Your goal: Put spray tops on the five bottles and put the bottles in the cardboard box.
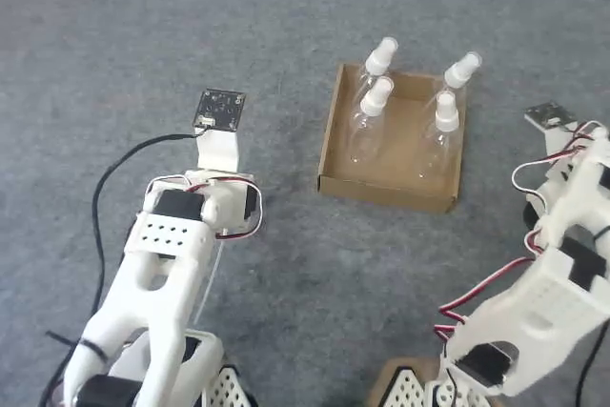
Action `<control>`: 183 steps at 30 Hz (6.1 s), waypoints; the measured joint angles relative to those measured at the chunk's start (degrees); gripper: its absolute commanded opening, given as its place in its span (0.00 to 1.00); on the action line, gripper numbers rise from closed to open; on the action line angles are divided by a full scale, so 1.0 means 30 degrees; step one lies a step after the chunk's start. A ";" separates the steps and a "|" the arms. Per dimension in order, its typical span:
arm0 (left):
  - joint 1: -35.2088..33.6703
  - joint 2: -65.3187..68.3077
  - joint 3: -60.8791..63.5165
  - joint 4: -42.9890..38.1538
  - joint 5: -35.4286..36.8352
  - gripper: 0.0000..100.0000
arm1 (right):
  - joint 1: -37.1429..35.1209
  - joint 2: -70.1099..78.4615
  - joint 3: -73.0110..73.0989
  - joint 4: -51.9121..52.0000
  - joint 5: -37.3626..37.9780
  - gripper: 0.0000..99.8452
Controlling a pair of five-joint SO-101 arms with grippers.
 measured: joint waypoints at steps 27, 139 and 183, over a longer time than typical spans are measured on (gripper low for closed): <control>-0.0147 0.0000 -0.4923 0.2872 0.0000 0.01 | -0.6183 -1.1575 -0.1319 0.5626 -0.5802 0.01; 0.0879 -1.3626 -0.4396 0.4132 0.0527 0.13 | -2.7458 -2.3531 2.3385 -2.3326 -1.7114 0.01; 0.0088 -0.9993 -0.6125 0.4718 -0.1231 0.20 | -2.7077 -2.3648 2.3648 -2.3092 -1.7114 0.01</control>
